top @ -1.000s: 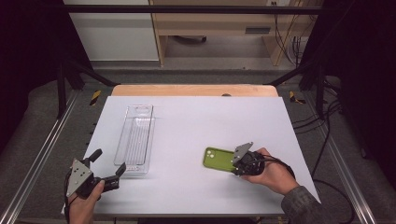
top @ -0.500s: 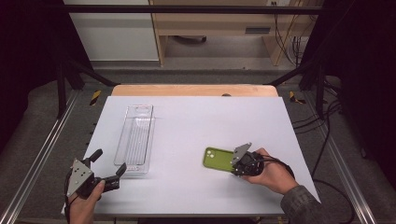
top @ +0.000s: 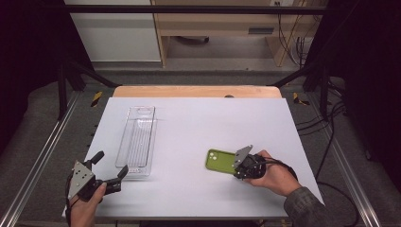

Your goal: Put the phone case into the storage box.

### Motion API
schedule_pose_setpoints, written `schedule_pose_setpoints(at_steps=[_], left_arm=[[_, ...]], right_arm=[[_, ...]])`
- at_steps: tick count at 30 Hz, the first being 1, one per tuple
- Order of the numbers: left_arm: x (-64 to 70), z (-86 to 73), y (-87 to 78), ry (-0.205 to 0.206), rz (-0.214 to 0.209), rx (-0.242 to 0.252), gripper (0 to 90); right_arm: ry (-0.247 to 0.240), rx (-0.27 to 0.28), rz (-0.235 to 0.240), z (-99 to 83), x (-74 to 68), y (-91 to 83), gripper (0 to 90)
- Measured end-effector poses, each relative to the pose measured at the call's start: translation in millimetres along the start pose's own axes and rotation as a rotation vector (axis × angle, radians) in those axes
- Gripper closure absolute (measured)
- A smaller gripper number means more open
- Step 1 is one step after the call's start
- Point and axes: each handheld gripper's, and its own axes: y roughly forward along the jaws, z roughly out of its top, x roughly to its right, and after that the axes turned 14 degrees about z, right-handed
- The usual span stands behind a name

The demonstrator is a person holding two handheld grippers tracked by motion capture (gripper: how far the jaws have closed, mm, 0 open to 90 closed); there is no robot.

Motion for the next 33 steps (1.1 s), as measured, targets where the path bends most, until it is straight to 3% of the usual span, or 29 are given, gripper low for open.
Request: schedule_pose_setpoints(at_steps=[33], left_arm=[[-0.7,-0.2,-0.2,-0.014,-0.004,0.001,1.0]], right_arm=[[-0.04,-0.052,-0.008,5.9,-0.3,2.1,81.1]])
